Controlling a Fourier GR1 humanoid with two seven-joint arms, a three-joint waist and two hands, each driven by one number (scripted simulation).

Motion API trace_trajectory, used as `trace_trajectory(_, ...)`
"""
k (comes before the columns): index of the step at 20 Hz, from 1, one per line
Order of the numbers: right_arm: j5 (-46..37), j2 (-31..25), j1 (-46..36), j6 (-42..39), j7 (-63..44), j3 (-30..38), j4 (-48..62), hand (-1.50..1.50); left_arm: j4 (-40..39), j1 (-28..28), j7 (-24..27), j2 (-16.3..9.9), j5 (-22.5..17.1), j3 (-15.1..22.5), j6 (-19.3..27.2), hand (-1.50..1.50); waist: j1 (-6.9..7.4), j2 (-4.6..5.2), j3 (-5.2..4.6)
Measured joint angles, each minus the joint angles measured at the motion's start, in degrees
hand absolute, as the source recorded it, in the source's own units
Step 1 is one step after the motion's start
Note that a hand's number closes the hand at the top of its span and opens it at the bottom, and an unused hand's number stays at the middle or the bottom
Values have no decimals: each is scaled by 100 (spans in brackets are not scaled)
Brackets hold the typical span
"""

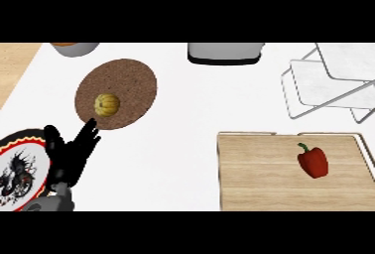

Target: Pick the cupcake from the tray and place it in the tiered shelf

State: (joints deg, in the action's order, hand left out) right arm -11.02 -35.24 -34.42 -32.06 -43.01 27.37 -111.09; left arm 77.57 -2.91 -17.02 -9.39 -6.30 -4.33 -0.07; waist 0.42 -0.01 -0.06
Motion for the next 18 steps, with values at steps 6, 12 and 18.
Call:
trace_trajectory(6,-140,-744,-918,122,486,20,1570,150,-70,-64,14,-11,18,-21,-51,0,27,13,1)
trace_trajectory(12,-479,-1191,-1378,226,1595,-253,3174,150,121,17,-62,-14,0,-21,-87,0,64,23,4)
trace_trajectory(18,-910,-1380,-1774,383,2556,-706,4373,150,-56,-26,62,-42,26,-86,-139,0,71,30,4)
